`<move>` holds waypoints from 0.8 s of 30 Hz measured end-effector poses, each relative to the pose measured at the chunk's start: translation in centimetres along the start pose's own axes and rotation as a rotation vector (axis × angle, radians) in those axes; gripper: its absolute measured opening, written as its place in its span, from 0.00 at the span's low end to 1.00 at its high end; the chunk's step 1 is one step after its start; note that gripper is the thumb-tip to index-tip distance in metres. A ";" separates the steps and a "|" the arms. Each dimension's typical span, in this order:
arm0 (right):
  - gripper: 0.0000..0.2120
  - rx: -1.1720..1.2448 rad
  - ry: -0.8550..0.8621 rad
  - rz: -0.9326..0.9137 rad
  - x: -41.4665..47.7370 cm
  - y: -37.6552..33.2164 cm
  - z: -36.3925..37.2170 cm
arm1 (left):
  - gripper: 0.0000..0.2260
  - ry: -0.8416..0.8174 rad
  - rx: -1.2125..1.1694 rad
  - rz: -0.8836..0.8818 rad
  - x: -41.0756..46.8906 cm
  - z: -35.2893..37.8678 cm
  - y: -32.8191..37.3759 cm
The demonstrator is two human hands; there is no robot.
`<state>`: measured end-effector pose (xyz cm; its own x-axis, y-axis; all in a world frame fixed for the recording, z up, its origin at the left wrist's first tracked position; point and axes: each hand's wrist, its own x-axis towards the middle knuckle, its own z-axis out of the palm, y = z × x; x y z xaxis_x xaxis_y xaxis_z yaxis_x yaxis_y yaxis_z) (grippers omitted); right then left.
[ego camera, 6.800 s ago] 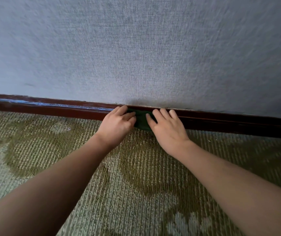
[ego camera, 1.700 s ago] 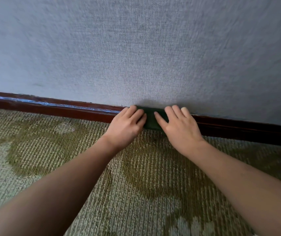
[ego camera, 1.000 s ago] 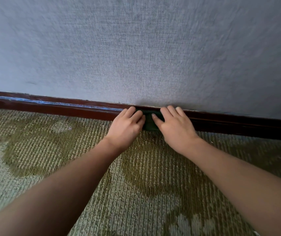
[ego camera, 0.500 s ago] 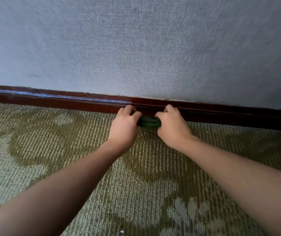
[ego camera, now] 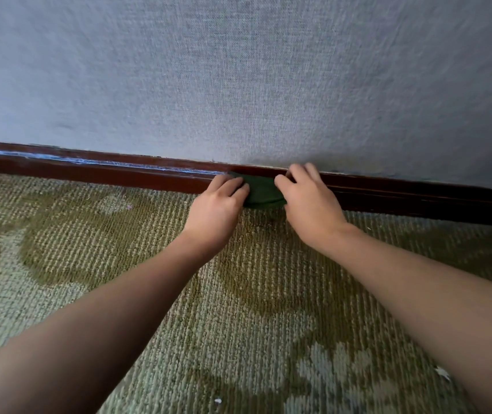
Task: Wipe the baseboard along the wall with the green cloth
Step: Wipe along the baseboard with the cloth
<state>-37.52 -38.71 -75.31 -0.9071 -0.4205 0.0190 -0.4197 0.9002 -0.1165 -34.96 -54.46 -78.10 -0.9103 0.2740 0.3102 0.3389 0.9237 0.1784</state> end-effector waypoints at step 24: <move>0.18 -0.084 0.333 -0.379 2.5 1.6 3.4 | 0.08 0.202 0.140 0.403 1.8 3.0 -4.2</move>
<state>-40.35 -38.76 -78.83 -0.6463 -0.6723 0.3610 -0.7096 0.7035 0.0397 -38.75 -57.08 -81.07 -0.6435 0.5735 0.5070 0.6078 0.7854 -0.1169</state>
